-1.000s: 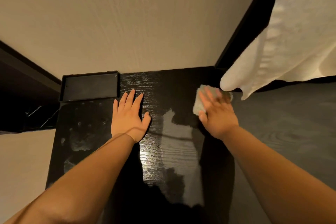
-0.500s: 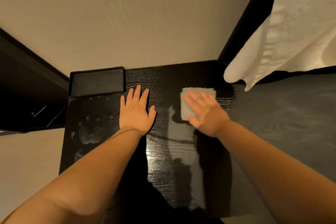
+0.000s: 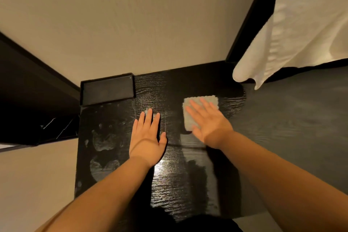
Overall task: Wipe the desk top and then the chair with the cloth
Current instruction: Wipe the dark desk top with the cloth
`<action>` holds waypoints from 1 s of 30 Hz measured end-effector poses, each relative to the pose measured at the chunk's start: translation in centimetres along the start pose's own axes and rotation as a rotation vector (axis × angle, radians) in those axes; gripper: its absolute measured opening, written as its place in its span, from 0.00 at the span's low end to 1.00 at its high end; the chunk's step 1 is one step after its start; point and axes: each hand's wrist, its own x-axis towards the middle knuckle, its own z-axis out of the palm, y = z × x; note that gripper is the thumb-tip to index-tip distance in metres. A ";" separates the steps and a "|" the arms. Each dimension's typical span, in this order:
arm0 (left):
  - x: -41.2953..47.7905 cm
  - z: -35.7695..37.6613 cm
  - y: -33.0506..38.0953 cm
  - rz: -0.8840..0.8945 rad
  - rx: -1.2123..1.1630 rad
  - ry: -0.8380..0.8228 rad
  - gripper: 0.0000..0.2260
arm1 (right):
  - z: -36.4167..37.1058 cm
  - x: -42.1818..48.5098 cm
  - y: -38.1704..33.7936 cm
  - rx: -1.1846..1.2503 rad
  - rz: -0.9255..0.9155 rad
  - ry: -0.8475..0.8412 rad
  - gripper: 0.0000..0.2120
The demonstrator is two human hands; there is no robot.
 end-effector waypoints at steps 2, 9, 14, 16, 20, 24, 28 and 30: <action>-0.1 0.1 0.2 -0.010 0.011 0.017 0.33 | -0.3 -0.5 2.7 0.040 0.158 0.063 0.34; 0.1 0.1 0.3 -0.018 -0.002 0.044 0.33 | -0.2 0.4 -3.8 0.007 0.234 0.074 0.35; 0.0 0.1 0.3 -0.016 -0.001 0.049 0.34 | 0.2 -0.7 -2.8 -0.073 -0.107 0.027 0.32; 0.1 0.1 0.3 -0.016 -0.006 0.048 0.33 | 0.5 -1.3 1.2 -0.106 0.014 0.088 0.30; -0.1 0.3 0.3 -0.011 -0.017 0.076 0.33 | -0.1 -2.5 5.1 0.042 0.521 0.127 0.33; 0.0 0.1 0.4 -0.010 -0.004 0.083 0.33 | -0.4 -2.4 -0.1 -0.015 0.377 0.061 0.34; -0.1 0.1 0.4 -0.004 -0.014 0.101 0.33 | 1.1 -4.5 -3.2 -0.004 0.049 -0.013 0.34; -0.3 0.1 0.3 0.001 -0.024 0.106 0.33 | 1.0 -5.0 -1.4 -0.018 -0.055 -0.015 0.35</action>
